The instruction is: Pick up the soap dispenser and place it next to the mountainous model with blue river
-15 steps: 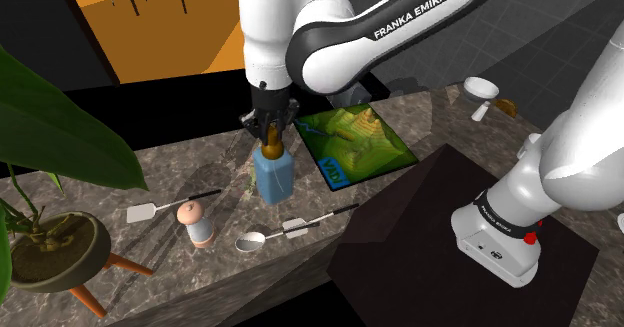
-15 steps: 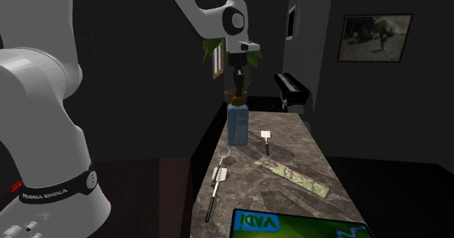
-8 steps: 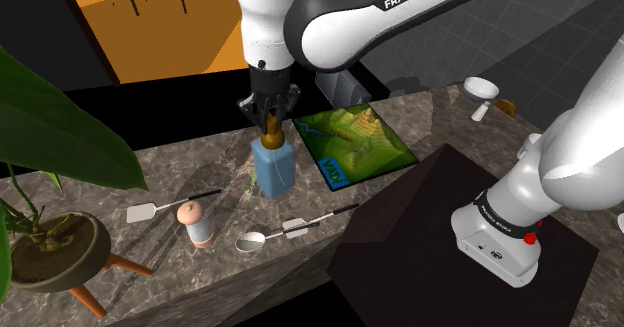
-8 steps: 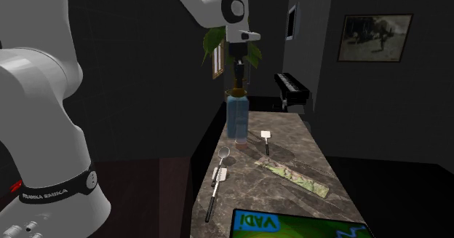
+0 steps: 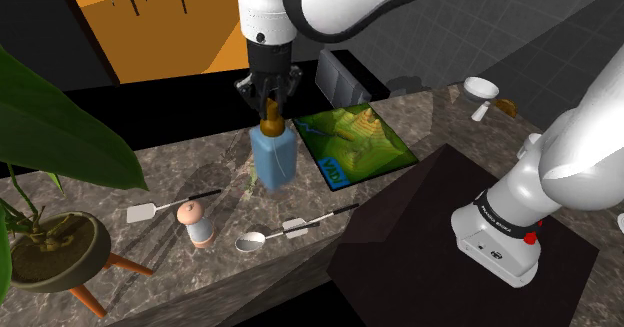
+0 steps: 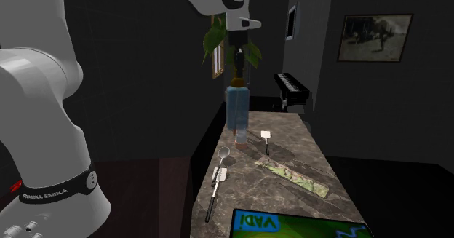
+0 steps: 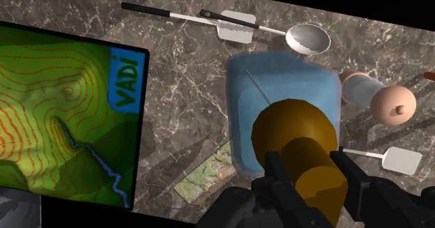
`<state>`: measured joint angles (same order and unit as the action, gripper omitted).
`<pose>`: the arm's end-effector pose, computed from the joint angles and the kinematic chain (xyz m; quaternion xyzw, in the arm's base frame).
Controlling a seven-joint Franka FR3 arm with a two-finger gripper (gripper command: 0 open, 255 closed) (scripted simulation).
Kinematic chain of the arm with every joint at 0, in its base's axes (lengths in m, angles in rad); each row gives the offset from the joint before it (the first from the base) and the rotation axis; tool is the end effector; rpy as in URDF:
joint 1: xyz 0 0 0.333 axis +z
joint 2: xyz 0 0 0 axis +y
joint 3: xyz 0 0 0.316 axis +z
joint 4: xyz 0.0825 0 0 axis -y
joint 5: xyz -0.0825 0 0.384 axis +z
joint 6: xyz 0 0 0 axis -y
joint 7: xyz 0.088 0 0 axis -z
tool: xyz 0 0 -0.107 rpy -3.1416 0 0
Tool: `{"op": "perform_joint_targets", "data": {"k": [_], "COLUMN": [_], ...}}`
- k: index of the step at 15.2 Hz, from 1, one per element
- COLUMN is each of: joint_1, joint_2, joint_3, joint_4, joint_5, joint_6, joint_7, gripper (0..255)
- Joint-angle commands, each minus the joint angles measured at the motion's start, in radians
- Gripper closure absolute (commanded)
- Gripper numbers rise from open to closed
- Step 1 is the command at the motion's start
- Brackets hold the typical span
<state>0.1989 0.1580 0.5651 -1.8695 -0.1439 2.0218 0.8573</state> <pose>0.4458 0.3980 0.4432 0.9995 -0.0191 0.0238 0.0082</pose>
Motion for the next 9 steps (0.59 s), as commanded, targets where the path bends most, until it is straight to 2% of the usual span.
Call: {"op": "perform_joint_targets", "data": {"k": [1,9], "joint_1": [-0.001,-0.003], "joint_2": [-0.009,-0.032], "joint_3": [0.001,0.004], "joint_4": [0.017,0.1], "joint_5": [0.007,0.024], "joint_6": [-0.025,-0.126], "joint_7": [-0.005,-0.021], "gripper": [255,255]}}
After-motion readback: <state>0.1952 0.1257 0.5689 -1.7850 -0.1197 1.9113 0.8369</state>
